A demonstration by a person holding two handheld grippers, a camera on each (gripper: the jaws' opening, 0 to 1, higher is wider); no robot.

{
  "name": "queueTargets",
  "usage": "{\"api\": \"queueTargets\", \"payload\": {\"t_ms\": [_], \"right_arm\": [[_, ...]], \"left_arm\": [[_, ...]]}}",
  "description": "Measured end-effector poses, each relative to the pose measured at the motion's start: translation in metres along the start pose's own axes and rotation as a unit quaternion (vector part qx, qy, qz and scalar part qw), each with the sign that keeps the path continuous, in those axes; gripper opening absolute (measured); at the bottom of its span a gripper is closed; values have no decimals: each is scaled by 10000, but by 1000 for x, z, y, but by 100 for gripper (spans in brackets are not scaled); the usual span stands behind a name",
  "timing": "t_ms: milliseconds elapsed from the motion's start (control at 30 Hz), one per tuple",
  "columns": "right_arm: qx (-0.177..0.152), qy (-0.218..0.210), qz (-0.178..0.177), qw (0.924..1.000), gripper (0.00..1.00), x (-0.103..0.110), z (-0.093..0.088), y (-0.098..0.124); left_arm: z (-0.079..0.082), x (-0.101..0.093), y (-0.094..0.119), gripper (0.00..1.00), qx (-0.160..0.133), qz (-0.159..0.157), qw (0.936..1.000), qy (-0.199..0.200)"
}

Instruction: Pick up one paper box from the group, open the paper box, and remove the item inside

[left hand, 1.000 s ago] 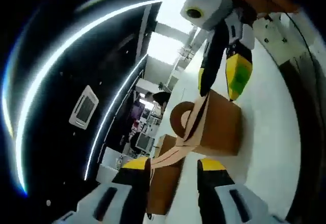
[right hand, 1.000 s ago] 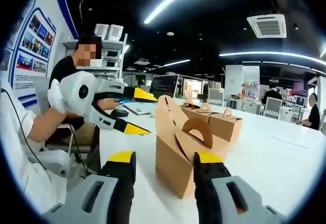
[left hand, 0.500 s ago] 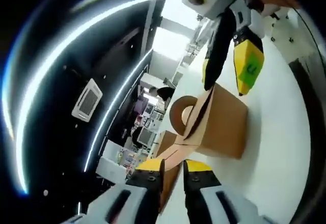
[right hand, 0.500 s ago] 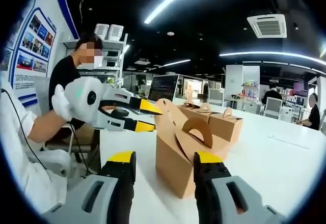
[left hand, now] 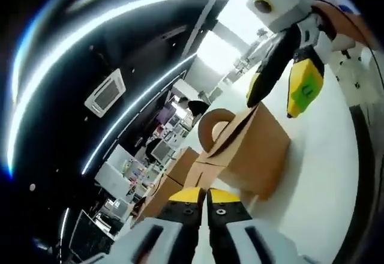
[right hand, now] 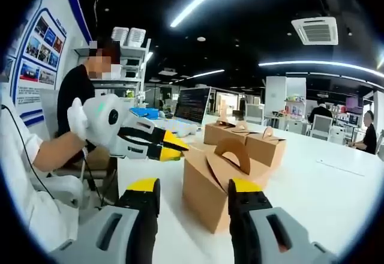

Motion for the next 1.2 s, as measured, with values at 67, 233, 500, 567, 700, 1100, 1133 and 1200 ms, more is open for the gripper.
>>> {"api": "queueTargets", "payload": {"t_ms": [67, 233, 500, 567, 700, 1100, 1133, 1200], "right_arm": [[7, 5, -11, 10000, 46, 0, 0, 0], [18, -53, -62, 10000, 45, 1, 1, 1], [-169, 397, -355, 9984, 42, 4, 30, 5], [-93, 791, -533, 9954, 41, -1, 36, 4], [241, 1537, -776, 9848, 39, -6, 42, -2], [1057, 3847, -1011, 9114, 31, 3, 47, -28], [1122, 3935, -1014, 9068, 31, 4, 46, -29], [1251, 4108, -1019, 8973, 31, 4, 43, -30]], "left_arm": [[1, -1, 1, 6, -14, 36, 10000, 30], [0, -3, 3, 5, -70, 120, 9998, 109], [0, -4, 4, 6, -329, 166, 9972, 651], [1, -4, 4, 6, -348, 157, 9966, 724], [3, -3, 5, 6, -330, 148, 9971, 672], [8, -10, 10, 5, -163, 190, 9976, 651], [8, -11, 10, 5, -146, 213, 9977, 633], [10, -12, 9, 5, -97, 253, 9980, 566]]}}
Point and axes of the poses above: the point that each gripper's makers call its tool centre point, and the gripper's own axes: y roughly backward along the fingers, x roughly to its left, z roughly out of its top, the point moved 5 cm from there along y, roughly backward along the fingers, and after that the axes turned 7 degrees about -x, right-handed, at the moved point
